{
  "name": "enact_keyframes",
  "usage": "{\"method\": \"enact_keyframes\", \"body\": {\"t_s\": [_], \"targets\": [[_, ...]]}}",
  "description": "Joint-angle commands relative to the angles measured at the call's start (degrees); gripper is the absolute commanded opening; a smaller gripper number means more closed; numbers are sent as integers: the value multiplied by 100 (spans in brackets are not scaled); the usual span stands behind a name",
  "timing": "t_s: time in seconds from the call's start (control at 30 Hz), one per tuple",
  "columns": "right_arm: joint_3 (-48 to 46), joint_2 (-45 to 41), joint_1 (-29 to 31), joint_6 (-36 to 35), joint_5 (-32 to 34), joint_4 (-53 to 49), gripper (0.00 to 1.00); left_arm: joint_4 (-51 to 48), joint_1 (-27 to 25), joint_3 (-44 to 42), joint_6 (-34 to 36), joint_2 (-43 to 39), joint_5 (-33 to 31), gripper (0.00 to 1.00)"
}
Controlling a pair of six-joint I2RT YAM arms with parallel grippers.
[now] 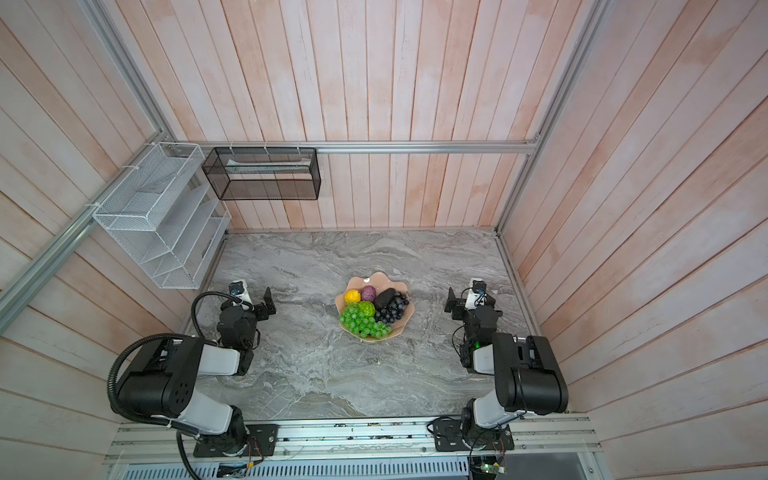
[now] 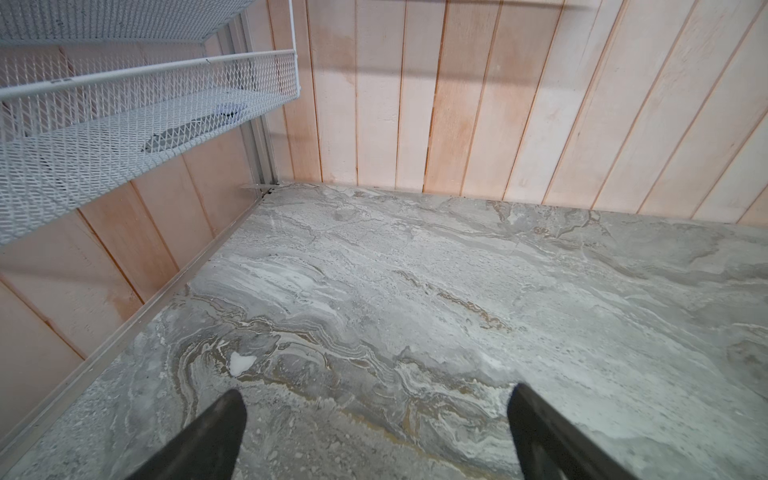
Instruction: Place and organize the fake fruits in the fruit bowl
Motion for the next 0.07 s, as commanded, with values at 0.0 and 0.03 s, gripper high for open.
{"method": "enact_keyframes", "body": {"t_s": [0.0,0.03], "targets": [[46,-60,-29,9,-81,-59,98,241,30,14,-2,-15,46,100],[46,-53,-31,12,-84,-61,98,244,34,6,-2,-31,55,100]]}}
